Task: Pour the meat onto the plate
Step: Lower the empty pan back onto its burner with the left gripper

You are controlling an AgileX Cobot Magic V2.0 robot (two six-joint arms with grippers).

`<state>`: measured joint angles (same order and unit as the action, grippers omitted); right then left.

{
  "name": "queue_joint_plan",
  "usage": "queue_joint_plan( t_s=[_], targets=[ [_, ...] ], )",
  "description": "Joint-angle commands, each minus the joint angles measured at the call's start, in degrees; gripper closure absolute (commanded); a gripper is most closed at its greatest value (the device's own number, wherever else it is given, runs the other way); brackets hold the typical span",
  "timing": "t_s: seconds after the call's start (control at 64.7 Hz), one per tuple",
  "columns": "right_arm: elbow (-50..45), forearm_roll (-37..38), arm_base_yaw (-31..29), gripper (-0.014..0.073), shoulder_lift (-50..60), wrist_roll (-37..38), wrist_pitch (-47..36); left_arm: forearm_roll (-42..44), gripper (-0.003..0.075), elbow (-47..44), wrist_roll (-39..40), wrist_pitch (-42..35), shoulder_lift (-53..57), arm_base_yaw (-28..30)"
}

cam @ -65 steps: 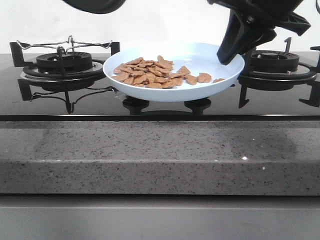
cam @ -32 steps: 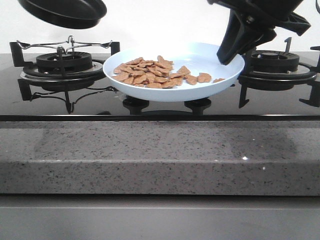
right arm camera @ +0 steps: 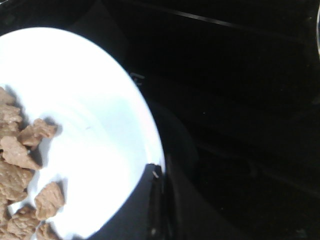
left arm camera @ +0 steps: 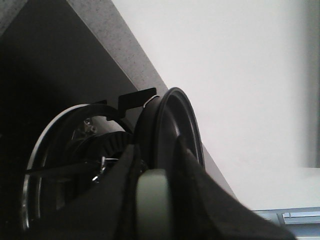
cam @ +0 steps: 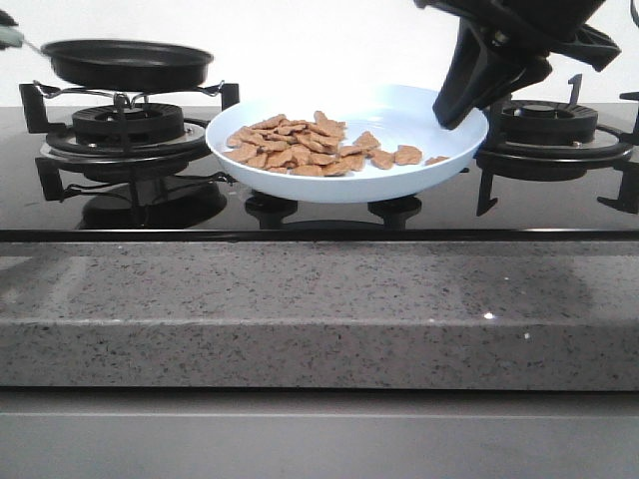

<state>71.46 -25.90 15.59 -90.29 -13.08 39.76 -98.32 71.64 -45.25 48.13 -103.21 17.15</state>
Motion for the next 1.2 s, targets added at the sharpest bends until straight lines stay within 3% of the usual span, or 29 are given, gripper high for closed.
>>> queue_joint_plan(
  t_s=[0.0, 0.139, 0.34, 0.494, 0.865, 1.19],
  targets=[
    [1.47, -1.61, -0.01, 0.0713, 2.22, -0.40, -2.46, -4.71, 0.0739, 2.12, 0.90, 4.22, 2.13, 0.12],
    [1.47, -1.61, -0.01, 0.0713, 2.22, -0.40, -2.46, -4.50, 0.0658, 2.12, 0.90, 4.51, 1.18, 0.12],
    [1.47, -1.61, -0.01, 0.0713, 2.22, -0.40, -2.46, -3.78, 0.0358, 2.12, 0.90, 4.64, 0.90, 0.24],
    [1.47, -1.61, -0.01, 0.0713, 2.22, -0.40, -2.46, -1.40, 0.0217, 2.17, 0.79, 4.75, 0.90, 0.75],
    [1.47, -1.61, -0.01, 0.0713, 2.22, -0.40, -2.46, 11.18, 0.0206, 2.17, 1.35, 7.76, 7.00, 5.26],
    [1.47, -1.61, -0.01, 0.0713, 2.22, -0.40, -2.46, 30.07, 0.0206, 2.17, 6.75, 1.99, 20.12, 5.36]
  ],
)
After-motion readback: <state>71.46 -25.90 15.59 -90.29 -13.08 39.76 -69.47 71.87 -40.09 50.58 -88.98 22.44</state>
